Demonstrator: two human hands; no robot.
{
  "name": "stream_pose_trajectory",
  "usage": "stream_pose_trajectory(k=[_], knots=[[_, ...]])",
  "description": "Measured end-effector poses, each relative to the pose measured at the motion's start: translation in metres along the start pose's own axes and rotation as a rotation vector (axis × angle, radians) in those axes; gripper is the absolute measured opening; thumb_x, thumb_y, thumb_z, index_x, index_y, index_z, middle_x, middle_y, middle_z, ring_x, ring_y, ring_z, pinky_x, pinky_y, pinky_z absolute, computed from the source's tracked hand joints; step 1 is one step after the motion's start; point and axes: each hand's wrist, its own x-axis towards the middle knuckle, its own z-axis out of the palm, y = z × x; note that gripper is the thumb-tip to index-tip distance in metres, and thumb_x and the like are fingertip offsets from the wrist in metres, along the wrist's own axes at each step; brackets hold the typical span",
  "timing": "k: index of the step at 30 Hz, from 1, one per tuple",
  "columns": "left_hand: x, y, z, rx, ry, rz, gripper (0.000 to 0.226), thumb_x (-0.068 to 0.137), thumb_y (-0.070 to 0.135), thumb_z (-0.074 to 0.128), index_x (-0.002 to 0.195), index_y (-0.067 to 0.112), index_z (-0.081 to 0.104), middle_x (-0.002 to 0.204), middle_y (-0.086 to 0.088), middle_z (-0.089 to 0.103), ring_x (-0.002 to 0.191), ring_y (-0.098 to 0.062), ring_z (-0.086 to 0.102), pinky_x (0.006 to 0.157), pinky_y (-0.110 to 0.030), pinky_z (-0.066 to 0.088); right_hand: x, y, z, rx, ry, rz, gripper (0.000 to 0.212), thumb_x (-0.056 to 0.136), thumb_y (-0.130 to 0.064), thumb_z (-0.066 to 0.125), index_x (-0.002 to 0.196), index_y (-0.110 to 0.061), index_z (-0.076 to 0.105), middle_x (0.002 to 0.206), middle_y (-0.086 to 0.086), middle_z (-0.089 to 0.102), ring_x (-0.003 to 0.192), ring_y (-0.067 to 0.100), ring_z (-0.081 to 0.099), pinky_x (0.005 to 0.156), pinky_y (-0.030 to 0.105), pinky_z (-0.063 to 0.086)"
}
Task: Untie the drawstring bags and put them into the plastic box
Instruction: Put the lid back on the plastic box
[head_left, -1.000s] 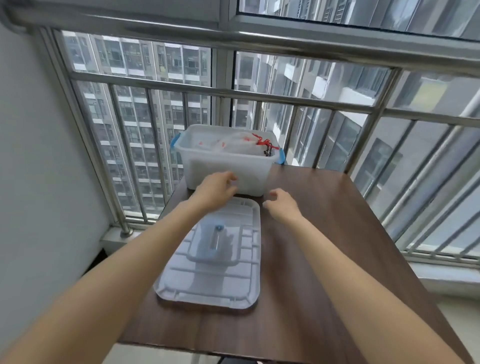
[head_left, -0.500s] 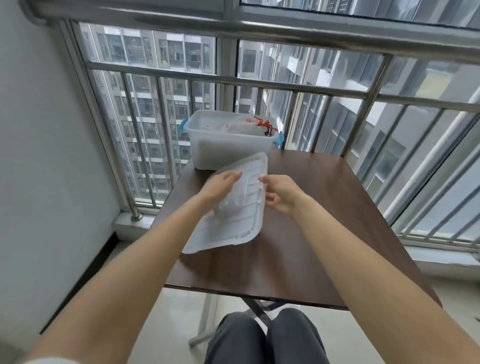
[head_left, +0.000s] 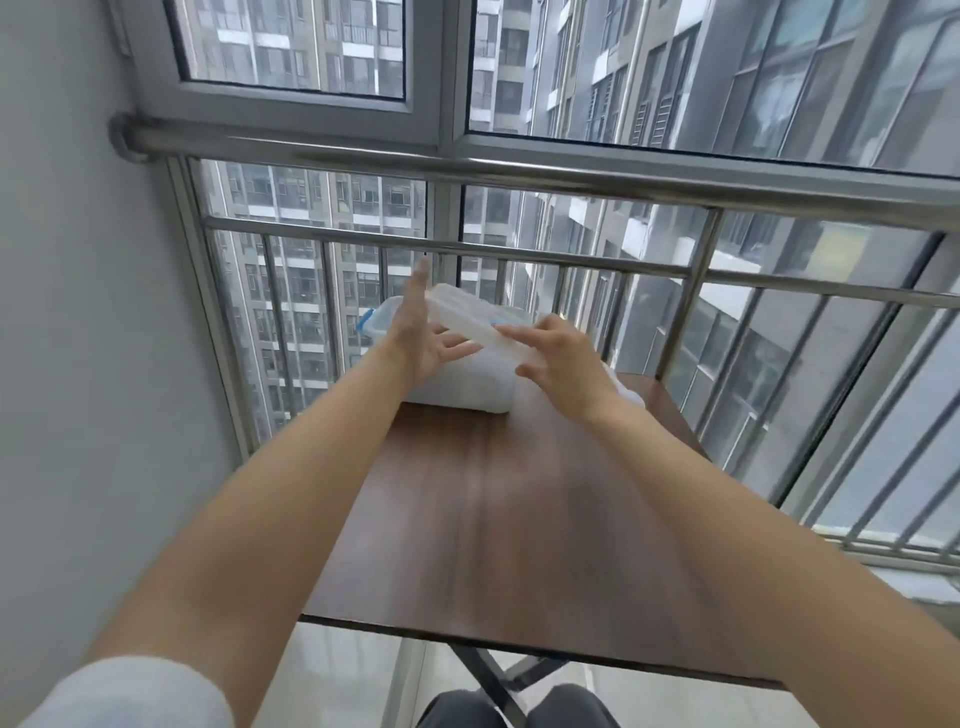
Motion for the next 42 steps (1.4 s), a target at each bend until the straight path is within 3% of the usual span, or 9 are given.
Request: stream_pose_trajectory(k=[4,9,17,23,27,33,36,39,42], knots=[[0.018,0.009,-0.002,0.308,0.168,0.096,0.029,0.091,0.020,0.057,0.115,0.003,0.053,0.110,-0.010,0.058,0.086,-0.017,0.061,0.070,-0.024,0.053,0.013,0.013,0.006,-0.152,0.068,-0.066,0.053,0.083,0.002,0.062,0.129,-0.023,0.055,0.100,0.009,0.051,0.099,0.021,0.049,0.093,0.034,0.043],[0.060,0.017,-0.030,0.772,0.297,0.182,0.014,0.090,0.022,0.059,0.091,0.008,0.061,0.089,-0.007,0.059,0.085,-0.021,0.056,0.067,-0.025,0.045,0.056,0.030,0.035,-0.269,0.077,-0.159,0.057,0.077,0.011,0.063,0.123,-0.023,0.061,0.095,0.013,0.055,0.094,0.031,0.052,0.083,0.047,0.048],[0.145,0.026,-0.085,1.112,0.428,0.182,0.030,0.094,0.024,0.049,0.102,0.000,0.063,0.089,-0.011,0.059,0.079,-0.025,0.055,0.077,-0.036,0.048,0.138,0.058,0.111,-0.282,-0.082,-0.186,0.056,0.086,-0.004,0.061,0.134,-0.031,0.048,0.121,0.007,0.047,0.108,0.026,0.050,0.088,0.037,0.047],[0.191,0.022,-0.109,1.303,0.507,0.164,0.037,0.096,0.021,0.042,0.090,-0.010,0.062,0.084,-0.017,0.052,0.062,-0.022,0.045,0.059,-0.033,0.041,0.175,0.087,0.130,-0.339,-0.273,0.139,0.061,0.089,-0.066,0.027,0.143,-0.039,0.025,0.153,0.003,0.020,0.142,0.024,0.012,0.111,0.056,0.009],[0.203,0.020,-0.117,1.381,0.529,0.197,0.033,0.093,0.014,0.042,0.066,-0.004,0.053,0.101,-0.037,0.057,0.094,-0.041,0.056,0.077,-0.041,0.044,0.191,0.098,0.138,-0.272,-0.345,0.260,0.059,0.090,-0.065,0.020,0.143,-0.040,0.026,0.154,-0.001,0.025,0.141,0.025,0.021,0.108,0.055,0.018],[0.217,0.018,-0.132,1.248,0.587,0.160,0.032,0.091,0.014,0.045,0.061,0.005,0.039,0.086,-0.018,0.049,0.053,-0.019,0.039,0.045,-0.028,0.028,0.207,0.103,0.147,-0.241,-0.428,0.245,0.052,0.093,-0.056,0.028,0.143,-0.040,0.027,0.153,-0.003,0.028,0.138,0.024,0.029,0.109,0.051,0.028],[0.222,0.017,-0.135,1.205,0.595,0.113,0.024,0.091,0.021,0.053,0.081,-0.001,0.055,0.098,-0.018,0.060,0.079,-0.029,0.058,0.062,-0.031,0.043,0.205,0.105,0.148,-0.246,-0.437,0.232,0.050,0.094,-0.051,0.027,0.143,-0.041,0.025,0.153,-0.006,0.027,0.139,0.023,0.027,0.110,0.050,0.027],[0.223,0.017,-0.140,1.279,0.696,0.058,0.034,0.087,0.036,0.061,0.104,0.006,0.062,0.121,-0.013,0.058,0.122,-0.033,0.043,0.098,-0.044,0.039,0.202,0.106,0.150,-0.245,-0.428,0.223,0.050,0.094,-0.052,0.026,0.143,-0.042,0.025,0.154,-0.007,0.026,0.140,0.021,0.025,0.112,0.049,0.025],[0.224,0.018,-0.144,1.148,0.625,-0.025,0.040,0.086,0.035,0.063,0.115,0.011,0.054,0.131,-0.014,0.050,0.123,-0.033,0.042,0.103,-0.045,0.037,0.201,0.107,0.150,-0.249,-0.422,0.227,0.049,0.094,-0.051,0.025,0.143,-0.043,0.024,0.154,-0.007,0.025,0.141,0.022,0.024,0.112,0.049,0.024]])
